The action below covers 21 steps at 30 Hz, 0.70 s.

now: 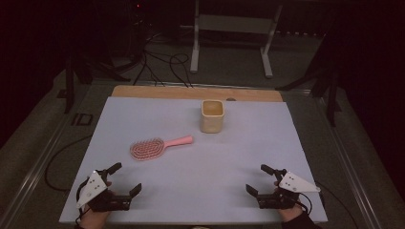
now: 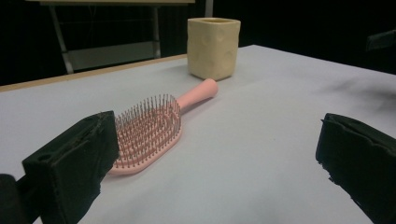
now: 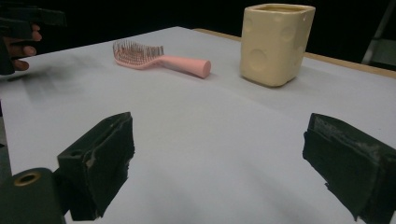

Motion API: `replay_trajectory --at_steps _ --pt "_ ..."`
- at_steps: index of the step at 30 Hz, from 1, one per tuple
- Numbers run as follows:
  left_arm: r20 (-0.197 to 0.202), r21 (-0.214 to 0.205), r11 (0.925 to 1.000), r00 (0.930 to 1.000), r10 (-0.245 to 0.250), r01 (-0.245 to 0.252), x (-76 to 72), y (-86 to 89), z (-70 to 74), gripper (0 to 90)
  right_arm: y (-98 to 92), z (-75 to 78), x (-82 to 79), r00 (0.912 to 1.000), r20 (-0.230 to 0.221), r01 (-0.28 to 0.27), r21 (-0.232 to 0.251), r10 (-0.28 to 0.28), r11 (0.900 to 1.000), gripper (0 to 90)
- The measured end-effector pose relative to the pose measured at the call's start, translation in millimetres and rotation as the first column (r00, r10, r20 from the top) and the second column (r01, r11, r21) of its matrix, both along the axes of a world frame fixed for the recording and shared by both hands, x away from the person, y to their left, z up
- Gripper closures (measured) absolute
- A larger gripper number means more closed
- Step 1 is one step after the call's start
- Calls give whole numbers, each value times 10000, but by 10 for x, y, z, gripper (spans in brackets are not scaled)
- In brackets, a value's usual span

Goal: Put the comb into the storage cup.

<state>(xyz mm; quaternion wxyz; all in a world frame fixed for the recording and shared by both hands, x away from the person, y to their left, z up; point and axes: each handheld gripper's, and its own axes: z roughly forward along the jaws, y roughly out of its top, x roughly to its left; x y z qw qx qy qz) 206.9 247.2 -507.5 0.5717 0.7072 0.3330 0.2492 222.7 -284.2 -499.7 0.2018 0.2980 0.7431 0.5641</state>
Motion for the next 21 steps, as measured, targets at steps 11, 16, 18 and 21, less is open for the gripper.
replay_trajectory --at_steps 11,16,18,21 --pt "-19 24 10000 10000 14 -14 -3 8 -1 2 17 -3 17 10000 19 -3 7 3 10000 87" --pt "-19 -1 10000 10000 47 -47 -19 6 14 2 32 5 8 10000 37 -26 24 25 10000 87" --pt "24 -29 10000 10000 16 -16 -24 -4 22 2 32 6 -1 10000 81 -51 -26 51 10000 87" --pt "-28 68 10000 10000 -7 7 -20 -12 13 2 29 17 -5 9999 109 -6 55 5 10000 87"
